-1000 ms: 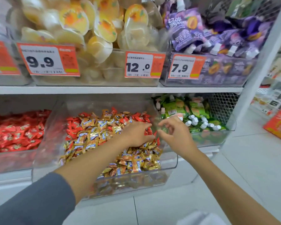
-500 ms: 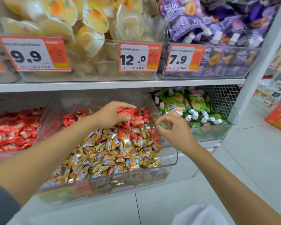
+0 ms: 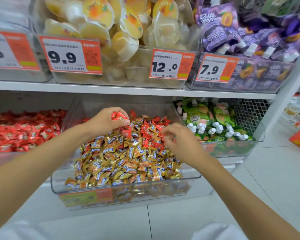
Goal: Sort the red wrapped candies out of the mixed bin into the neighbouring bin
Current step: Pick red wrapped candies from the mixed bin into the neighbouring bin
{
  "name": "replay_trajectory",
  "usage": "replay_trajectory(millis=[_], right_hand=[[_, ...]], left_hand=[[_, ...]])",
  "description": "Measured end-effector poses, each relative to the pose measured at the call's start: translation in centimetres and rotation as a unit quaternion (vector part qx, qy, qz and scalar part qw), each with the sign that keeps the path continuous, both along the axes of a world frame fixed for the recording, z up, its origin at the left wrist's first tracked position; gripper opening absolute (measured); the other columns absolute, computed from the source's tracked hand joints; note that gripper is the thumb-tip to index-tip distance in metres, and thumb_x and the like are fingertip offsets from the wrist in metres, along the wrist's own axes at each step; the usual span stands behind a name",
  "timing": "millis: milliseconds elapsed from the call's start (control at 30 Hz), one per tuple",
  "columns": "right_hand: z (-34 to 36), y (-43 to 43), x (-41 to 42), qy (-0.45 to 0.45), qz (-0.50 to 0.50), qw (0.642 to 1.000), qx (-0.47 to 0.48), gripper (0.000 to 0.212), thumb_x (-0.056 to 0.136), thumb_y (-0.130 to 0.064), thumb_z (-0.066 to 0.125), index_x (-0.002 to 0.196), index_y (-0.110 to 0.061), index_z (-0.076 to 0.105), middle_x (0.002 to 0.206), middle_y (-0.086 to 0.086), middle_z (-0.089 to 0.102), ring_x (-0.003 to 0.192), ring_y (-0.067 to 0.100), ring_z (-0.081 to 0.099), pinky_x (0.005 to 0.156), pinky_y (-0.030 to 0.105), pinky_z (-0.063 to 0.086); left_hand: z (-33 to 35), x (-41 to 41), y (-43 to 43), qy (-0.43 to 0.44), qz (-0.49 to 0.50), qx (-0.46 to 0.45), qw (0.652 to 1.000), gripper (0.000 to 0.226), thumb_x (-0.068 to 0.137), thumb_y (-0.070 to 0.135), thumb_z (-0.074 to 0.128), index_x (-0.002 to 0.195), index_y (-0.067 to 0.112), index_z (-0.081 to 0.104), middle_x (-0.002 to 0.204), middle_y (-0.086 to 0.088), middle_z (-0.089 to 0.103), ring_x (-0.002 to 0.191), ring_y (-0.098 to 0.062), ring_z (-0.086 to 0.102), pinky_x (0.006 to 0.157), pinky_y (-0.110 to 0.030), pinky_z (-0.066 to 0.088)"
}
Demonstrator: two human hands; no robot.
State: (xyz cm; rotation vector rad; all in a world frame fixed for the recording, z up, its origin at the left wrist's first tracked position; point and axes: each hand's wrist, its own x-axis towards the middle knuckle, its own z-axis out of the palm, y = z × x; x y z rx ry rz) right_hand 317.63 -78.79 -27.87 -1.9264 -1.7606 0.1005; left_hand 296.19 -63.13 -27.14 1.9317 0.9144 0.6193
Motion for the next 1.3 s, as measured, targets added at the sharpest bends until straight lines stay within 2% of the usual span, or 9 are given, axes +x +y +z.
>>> replay_trajectory(millis=[133,267,467,600,767,833,1000,1100,1300], right_hand=[[-2.2,2.5,-1.6,0.01,0.055,0.977,-0.204,0.042,0.097,-0.034,0.056,0.136,-0.02,0.049,0.128,0.006,0.057,0.111,0.022,0.056,0.096,0.039,0.047],[-2.3,2.9,-1.0,0.175,0.077,0.967,-0.171,0.012,0.094,-0.021,0.062,0.093,-0.018,0.051,0.088,-0.003,0.051,0.073,0.013,0.047,0.069,0.029,0.043],[-0.3,2.7,0.5,0.234,0.014,0.965,-0.118,0.015,0.097,-0.007,0.053,0.106,-0.018,0.055,0.103,-0.002,0.058,0.064,0.016,0.054,0.051,0.021,0.043],[0.0,4.0,0.3,0.217,-0.01,0.968,-0.128,0.016,0.099,-0.01,0.048,0.108,-0.016,0.059,0.072,-0.002,0.053,0.035,0.003,0.034,0.039,0.016,0.028],[-1.7,6.1,-1.4,0.075,0.04,0.984,-0.158,0.034,0.093,-0.036,0.06,0.124,-0.021,0.057,0.112,0.004,0.051,0.092,0.01,0.05,0.081,0.027,0.043],[-2.3,6.4,-1.5,0.035,0.054,0.985,-0.162,0.024,0.089,-0.039,0.066,0.103,-0.019,0.062,0.105,-0.001,0.049,0.105,0.018,0.047,0.091,0.033,0.039],[-1.9,6.2,-0.5,0.105,0.088,0.977,-0.165,0.016,0.088,-0.031,0.07,0.092,-0.019,0.06,0.107,-0.011,0.054,0.084,0.004,0.053,0.07,0.016,0.045],[-2.3,5.6,-0.6,0.063,0.103,0.972,-0.201,0.018,0.087,-0.028,0.071,0.096,-0.024,0.056,0.109,-0.002,0.056,0.086,0.017,0.057,0.078,0.033,0.051],[-0.1,3.9,-0.2,0.207,0.059,0.971,-0.107,0.013,0.094,-0.007,0.054,0.096,-0.02,0.058,0.1,0.015,0.062,0.064,0.033,0.048,0.059,0.043,0.041]], left_hand=[[-0.3,-0.5,-0.4,-0.039,0.011,-0.072,0.997,0.009,0.086,0.021,0.071,0.093,0.019,0.066,0.084,-0.003,0.065,0.076,-0.018,0.066,0.078,-0.035,0.058],[0.0,-0.9,-0.6,-0.09,0.019,-0.155,0.984,0.019,0.087,0.005,0.068,0.105,0.013,0.068,0.106,-0.009,0.061,0.081,-0.025,0.071,0.075,-0.029,0.06],[-0.2,-0.4,-0.4,-0.029,0.03,-0.153,0.987,0.007,0.084,0.008,0.072,0.084,0.009,0.065,0.087,-0.014,0.069,0.066,-0.015,0.065,0.064,-0.022,0.058],[-0.4,-0.5,-0.3,-0.006,0.026,-0.124,0.992,0.016,0.084,0.022,0.073,0.086,0.009,0.064,0.08,-0.013,0.071,0.06,-0.009,0.062,0.053,-0.014,0.049],[-1.1,-1.1,-0.3,0.071,0.001,-0.072,0.995,0.009,0.092,0.015,0.064,0.094,0.016,0.073,0.073,0.0,0.064,0.06,-0.014,0.054,0.057,-0.025,0.046],[-0.9,-1.6,-0.6,0.095,0.001,-0.036,0.995,0.01,0.089,0.02,0.068,0.089,0.012,0.074,0.073,0.01,0.065,0.055,-0.005,0.052,0.053,-0.018,0.041],[-0.1,-4.3,-0.4,0.218,-0.026,0.052,0.974,0.018,0.074,0.03,0.082,0.088,0.023,0.075,0.11,0.013,0.066,0.102,-0.001,0.056,0.094,-0.026,0.038],[-0.6,-5.0,-0.3,0.35,-0.082,0.077,0.93,0.043,0.076,0.03,0.081,0.116,0.026,0.067,0.134,0.008,0.053,0.126,-0.013,0.046,0.104,-0.028,0.033],[-2.2,-4.7,-0.5,0.393,-0.104,0.105,0.907,0.037,0.081,0.021,0.077,0.114,0.021,0.06,0.128,0.002,0.054,0.107,-0.014,0.049,0.086,-0.027,0.037]])
